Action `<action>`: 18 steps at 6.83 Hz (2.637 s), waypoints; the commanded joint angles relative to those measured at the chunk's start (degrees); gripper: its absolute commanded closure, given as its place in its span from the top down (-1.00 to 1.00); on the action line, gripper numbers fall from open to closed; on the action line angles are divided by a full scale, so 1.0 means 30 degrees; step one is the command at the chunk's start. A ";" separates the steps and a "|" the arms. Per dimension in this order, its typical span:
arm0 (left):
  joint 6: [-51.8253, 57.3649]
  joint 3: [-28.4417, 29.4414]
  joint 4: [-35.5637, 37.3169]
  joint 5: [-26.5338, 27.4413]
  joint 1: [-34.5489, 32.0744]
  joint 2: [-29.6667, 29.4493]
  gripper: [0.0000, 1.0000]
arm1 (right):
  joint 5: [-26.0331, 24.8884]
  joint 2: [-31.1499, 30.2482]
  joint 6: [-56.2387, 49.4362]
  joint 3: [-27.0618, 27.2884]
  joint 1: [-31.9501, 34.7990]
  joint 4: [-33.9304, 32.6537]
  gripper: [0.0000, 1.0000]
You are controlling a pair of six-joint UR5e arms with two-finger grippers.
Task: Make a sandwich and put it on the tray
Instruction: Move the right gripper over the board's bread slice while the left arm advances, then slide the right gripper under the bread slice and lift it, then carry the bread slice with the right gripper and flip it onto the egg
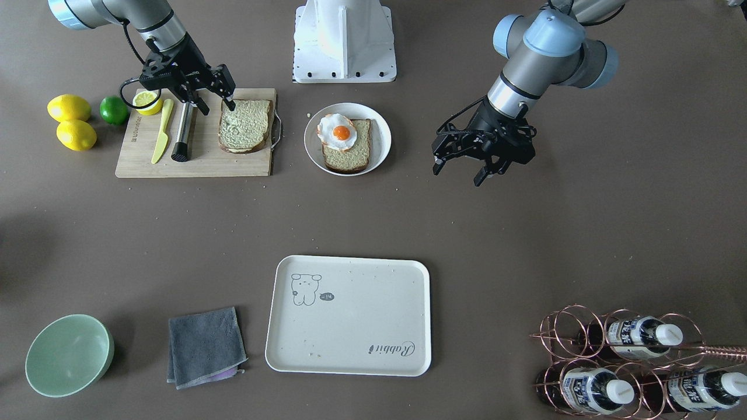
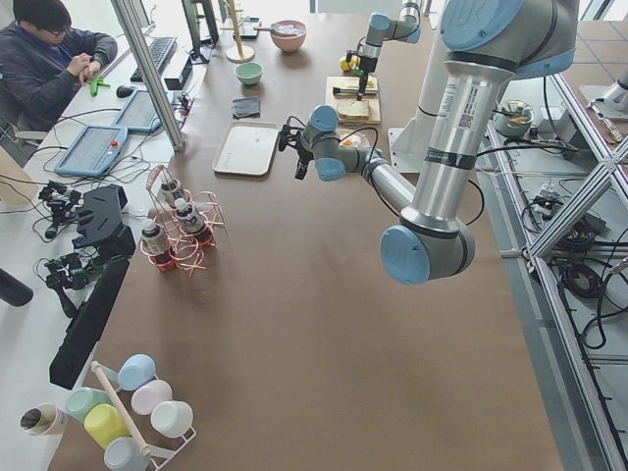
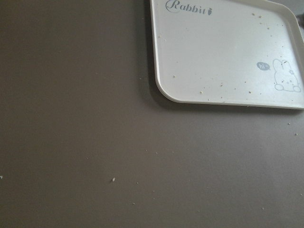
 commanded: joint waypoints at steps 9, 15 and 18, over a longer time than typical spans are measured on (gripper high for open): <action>0.0030 0.0000 0.0000 0.0030 0.0000 0.0020 0.96 | -0.1370 -0.0134 0.0080 -0.0095 -0.1512 0.0141 -1.00; 0.0030 -0.0116 -0.0029 0.0030 0.0000 0.0020 0.96 | 0.1438 0.1114 0.0022 0.2192 0.1561 -0.0035 -1.00; 0.0001 -0.0234 -0.0029 0.0000 0.0000 0.0079 0.96 | 0.0975 0.6731 0.0167 0.1871 0.0953 -0.5348 -1.00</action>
